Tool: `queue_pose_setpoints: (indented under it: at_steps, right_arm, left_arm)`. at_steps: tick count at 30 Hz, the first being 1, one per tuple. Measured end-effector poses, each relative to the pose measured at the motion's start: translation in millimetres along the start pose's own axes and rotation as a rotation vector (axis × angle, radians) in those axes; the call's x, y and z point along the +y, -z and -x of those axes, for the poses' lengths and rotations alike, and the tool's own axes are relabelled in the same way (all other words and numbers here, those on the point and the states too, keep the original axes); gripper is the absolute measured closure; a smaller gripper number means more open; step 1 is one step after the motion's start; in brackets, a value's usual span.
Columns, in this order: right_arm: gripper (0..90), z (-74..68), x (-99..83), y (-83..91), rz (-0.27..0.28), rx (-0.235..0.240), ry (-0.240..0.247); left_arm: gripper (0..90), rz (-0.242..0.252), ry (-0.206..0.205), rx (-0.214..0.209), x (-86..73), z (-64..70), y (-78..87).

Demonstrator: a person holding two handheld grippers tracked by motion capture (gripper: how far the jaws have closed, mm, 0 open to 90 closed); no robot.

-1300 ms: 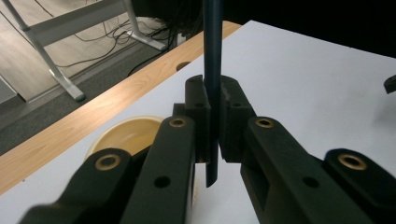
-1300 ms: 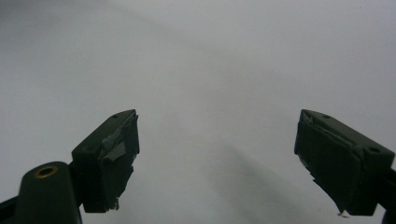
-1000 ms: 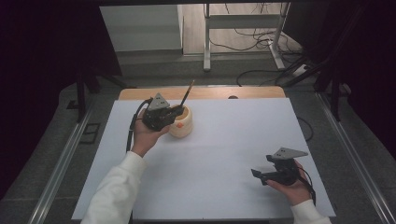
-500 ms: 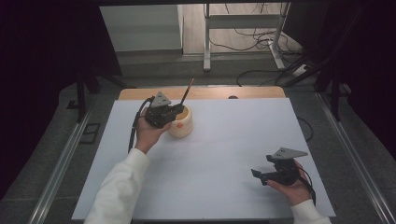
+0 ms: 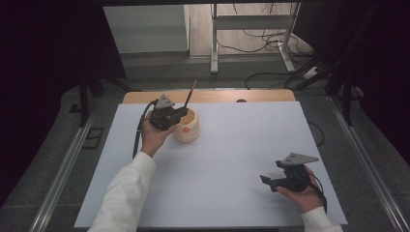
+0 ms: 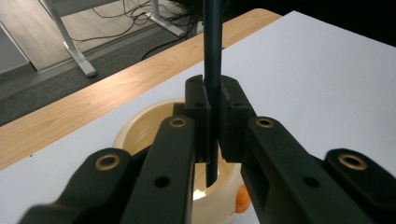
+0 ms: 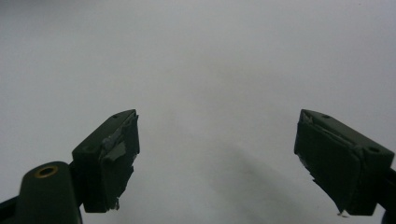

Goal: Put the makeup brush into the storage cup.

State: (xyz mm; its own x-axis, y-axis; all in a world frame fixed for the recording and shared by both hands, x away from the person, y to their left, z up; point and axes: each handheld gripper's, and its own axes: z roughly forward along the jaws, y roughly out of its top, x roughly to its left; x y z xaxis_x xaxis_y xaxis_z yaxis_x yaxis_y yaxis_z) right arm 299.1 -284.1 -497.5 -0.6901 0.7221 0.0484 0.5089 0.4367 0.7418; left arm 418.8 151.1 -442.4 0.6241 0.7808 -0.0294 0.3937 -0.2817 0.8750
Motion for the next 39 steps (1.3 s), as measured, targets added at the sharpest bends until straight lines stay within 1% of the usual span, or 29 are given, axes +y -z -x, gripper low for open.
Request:
queue_pose_setpoints:
  at_steps: [5,7,15,20,26,30,39]
  right_arm:
    - [14.8,0.0,-0.1,-0.3,-0.001,0.0,0.001]
    - [14.8,0.2,-0.2,-0.1,-0.002,-0.002,0.0]
    - [14.8,0.5,-0.5,-0.5,-0.003,0.001,-0.002]
    - [14.8,0.6,-0.5,-0.5,-0.003,0.002,-0.002]
    - [14.8,0.5,-0.6,-0.8,-0.005,0.0,0.0]
    - [14.8,0.3,-0.6,-0.8,-0.006,0.0,0.0]
    - [14.8,1.0,-1.2,-1.0,-0.005,0.001,-0.003]
  left_arm:
    - [84.6,0.005,0.019,0.01,-0.7,-2.2,-6.0]
    - [84.5,0.005,0.029,0.007,-1.4,-3.1,-8.8]
    - [84.6,-0.014,0.044,0.017,-4.2,-7.8,-19.9]
    - [84.5,-0.021,0.056,0.017,-6.3,-11.6,-22.2]
    - [84.5,-0.03,0.056,0.019,-8.1,-12.0,-24.9]
    - [84.5,-0.047,0.052,0.019,-10.6,-13.4,-28.3]
    - [84.4,-0.059,0.065,0.013,-19.3,-15.1,-32.7]
